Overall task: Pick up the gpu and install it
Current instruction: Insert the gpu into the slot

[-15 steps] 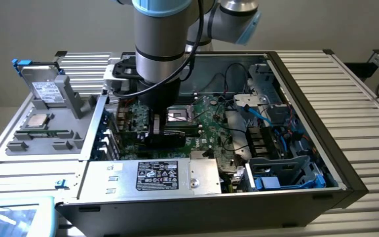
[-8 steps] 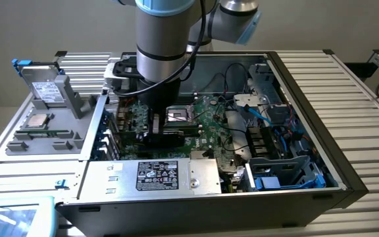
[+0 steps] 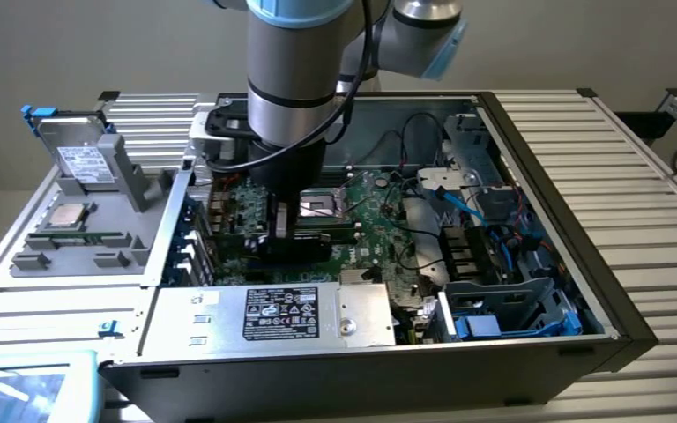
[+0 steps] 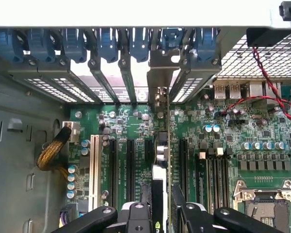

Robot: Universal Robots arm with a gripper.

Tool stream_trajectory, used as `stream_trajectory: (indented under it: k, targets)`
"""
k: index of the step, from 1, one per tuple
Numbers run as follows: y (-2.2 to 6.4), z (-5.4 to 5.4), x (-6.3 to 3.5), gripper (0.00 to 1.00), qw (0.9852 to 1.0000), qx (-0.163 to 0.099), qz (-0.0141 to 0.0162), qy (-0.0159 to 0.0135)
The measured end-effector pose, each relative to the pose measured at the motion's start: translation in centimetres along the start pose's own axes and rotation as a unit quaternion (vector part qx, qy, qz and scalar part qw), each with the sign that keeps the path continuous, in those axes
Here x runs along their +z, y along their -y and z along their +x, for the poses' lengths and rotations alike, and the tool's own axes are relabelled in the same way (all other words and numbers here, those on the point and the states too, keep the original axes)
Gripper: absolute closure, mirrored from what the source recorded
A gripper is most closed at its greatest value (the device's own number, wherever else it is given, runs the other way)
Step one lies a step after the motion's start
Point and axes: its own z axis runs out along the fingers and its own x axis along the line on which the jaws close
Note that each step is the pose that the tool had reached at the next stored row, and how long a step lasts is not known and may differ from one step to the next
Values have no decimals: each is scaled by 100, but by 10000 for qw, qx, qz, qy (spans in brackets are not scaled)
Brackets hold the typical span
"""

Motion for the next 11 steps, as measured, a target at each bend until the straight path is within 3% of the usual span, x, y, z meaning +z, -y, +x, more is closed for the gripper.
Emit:
stream_trajectory:
  k: [4, 11]
  targets:
    - [1, -1, 0, 73, 10000, 1, -3, 0]
    - [2, -13, 1, 73, 10000, 61, -68, 14]
